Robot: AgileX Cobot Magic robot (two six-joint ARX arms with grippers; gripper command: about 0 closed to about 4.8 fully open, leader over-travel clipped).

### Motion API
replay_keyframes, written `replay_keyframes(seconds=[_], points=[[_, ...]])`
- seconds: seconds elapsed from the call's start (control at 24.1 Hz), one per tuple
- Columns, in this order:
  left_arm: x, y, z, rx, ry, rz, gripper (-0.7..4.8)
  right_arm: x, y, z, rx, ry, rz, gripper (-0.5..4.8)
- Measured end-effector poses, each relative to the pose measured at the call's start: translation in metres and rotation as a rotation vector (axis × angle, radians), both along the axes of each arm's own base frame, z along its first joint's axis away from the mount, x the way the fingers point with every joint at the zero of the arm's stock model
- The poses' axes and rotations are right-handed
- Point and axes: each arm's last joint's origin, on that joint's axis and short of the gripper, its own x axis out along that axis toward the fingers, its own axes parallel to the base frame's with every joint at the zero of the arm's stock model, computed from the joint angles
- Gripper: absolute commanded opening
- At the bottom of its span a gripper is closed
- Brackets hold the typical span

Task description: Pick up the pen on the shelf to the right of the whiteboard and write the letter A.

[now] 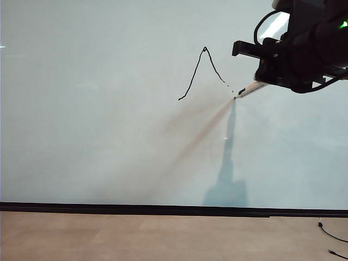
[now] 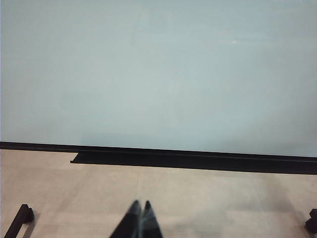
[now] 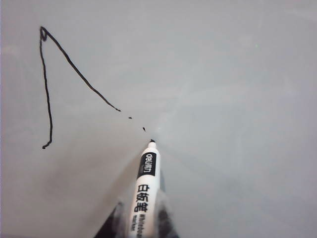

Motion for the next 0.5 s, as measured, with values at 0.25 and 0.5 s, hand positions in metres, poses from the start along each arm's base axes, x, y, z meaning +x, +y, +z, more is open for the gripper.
replay_keyframes(seconds=[0.25, 0.5], points=[[0.0000, 0.0000, 0.0000, 0.000, 0.000, 0.000, -0.04, 0.0000, -0.0002, -0.0003, 0.000, 0.003, -0.007, -0.09], [0.0000, 0.0000, 0.0000, 0.000, 0.000, 0.000, -0.04, 0.0000, -0.0002, 0.0002, 0.003, -0.003, -0.007, -0.09]])
